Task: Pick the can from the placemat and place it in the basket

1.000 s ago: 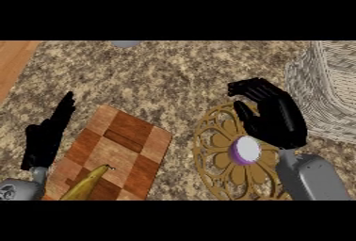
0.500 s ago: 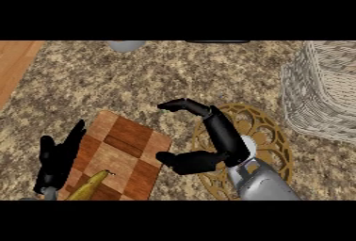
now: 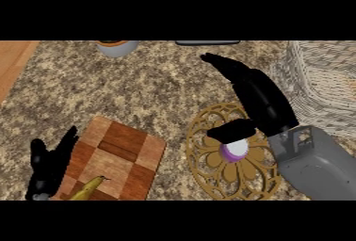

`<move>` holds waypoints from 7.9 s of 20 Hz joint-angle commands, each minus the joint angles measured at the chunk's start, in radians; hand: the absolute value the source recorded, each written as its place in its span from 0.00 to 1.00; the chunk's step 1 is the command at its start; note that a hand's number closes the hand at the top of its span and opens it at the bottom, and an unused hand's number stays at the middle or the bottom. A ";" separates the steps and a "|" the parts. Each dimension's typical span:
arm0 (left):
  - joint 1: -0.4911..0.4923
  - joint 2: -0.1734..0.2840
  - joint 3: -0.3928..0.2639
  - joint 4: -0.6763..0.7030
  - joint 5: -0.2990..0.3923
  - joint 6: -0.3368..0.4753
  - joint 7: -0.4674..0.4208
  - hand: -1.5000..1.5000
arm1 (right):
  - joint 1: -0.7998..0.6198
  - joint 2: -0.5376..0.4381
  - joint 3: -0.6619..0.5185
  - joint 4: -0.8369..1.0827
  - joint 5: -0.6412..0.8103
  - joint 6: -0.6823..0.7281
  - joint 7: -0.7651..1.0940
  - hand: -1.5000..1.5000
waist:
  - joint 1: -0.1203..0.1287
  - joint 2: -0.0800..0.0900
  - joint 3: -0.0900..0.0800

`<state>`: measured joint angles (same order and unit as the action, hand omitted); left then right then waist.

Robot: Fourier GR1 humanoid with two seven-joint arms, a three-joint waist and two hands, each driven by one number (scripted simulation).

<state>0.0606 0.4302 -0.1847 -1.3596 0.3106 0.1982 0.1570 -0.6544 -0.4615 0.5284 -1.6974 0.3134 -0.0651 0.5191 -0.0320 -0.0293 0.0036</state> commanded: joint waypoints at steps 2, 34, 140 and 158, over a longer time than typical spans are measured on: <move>0.071 -0.024 -0.025 0.001 0.019 -0.012 0.038 0.50 | -0.130 -0.186 -0.073 -0.151 -0.085 0.276 0.228 0.00 | -0.007 0.003 -0.008; 0.036 -0.066 -0.004 -0.048 -0.055 -0.013 0.113 0.50 | -0.050 -0.380 -0.123 -0.350 -0.555 0.554 0.512 0.00 | 0.029 0.028 -0.004; 0.124 -0.197 0.155 -0.072 -0.212 -0.187 0.088 0.50 | 0.008 0.135 -0.785 -0.426 0.318 0.285 0.515 1.00 | 0.029 0.026 -0.004; 0.073 -0.226 0.157 -0.024 -0.251 -0.197 0.078 0.50 | -0.077 -0.089 -0.933 0.239 0.268 0.174 0.089 1.00 | 0.044 0.034 -0.004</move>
<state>0.1210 0.2268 -0.0124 -1.4549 0.0693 0.0093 0.2328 -0.7217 -0.5370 -0.4099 -1.5766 0.5722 0.1529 0.7066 0.0116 -0.0029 0.0082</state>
